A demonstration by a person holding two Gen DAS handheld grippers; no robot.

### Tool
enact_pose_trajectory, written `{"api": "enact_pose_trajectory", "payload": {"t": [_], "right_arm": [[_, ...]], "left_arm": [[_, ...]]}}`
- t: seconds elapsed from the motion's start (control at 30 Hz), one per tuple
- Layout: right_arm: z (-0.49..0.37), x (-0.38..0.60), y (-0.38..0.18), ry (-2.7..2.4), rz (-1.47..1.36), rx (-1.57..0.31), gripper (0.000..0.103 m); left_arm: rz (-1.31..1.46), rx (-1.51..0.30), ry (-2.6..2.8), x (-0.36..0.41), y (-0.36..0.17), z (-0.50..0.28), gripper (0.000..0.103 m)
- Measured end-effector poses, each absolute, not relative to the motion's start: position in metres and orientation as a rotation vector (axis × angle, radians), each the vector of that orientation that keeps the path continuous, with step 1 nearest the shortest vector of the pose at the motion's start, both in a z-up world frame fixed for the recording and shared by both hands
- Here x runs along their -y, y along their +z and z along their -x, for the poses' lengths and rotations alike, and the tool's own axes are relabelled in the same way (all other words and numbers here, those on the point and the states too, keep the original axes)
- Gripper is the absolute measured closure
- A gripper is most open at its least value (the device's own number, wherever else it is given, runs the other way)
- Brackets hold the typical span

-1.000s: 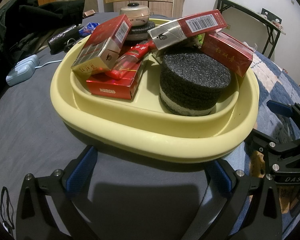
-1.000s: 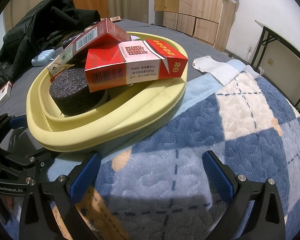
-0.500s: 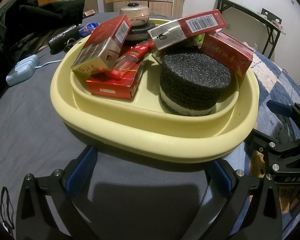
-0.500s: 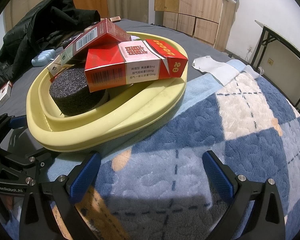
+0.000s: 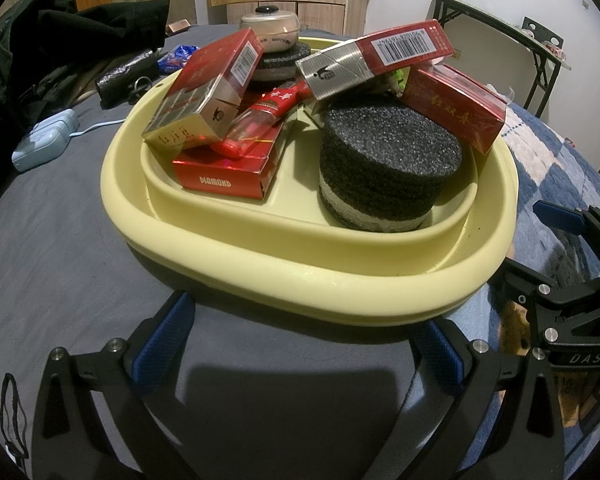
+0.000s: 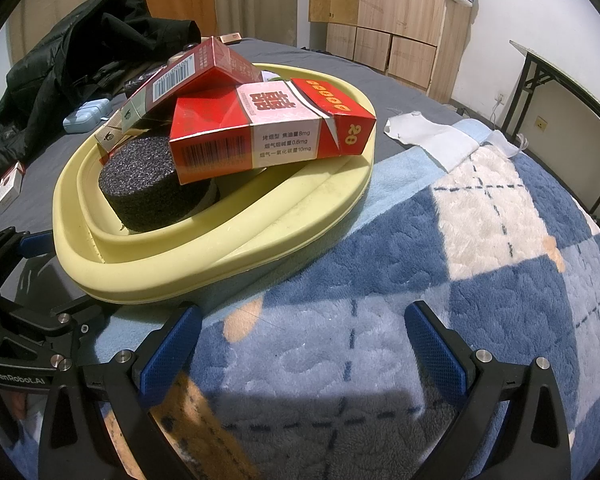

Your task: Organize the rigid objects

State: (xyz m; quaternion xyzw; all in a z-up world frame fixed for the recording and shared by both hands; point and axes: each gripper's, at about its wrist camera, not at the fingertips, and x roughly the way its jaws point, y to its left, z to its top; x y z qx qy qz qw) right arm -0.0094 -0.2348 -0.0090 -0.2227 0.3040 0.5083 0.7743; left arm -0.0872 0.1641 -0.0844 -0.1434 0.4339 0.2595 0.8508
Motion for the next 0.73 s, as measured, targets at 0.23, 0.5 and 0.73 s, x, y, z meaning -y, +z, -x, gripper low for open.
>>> {"api": "enact_pose_trajectory", "payload": {"t": [0.23, 0.5, 0.73], "right_arm": [[0.0092, 0.2348, -0.009, 1.101, 0.482, -0.659, 0.0], [0.0093, 0.2348, -0.009, 1.101, 0.483, -0.658, 0.0], [0.0092, 0.2349, -0.009, 1.101, 0.483, -0.658, 0.0]], "left_arm": [[0.3, -0.915, 0.547, -0.1659, -0.0851, 0.0872, 0.0], [0.301, -0.914, 0.546, -0.1657, -0.0852, 0.0873, 0.0], [0.3, -0.915, 0.547, -0.1656, -0.0852, 0.0873, 0.0]]}}
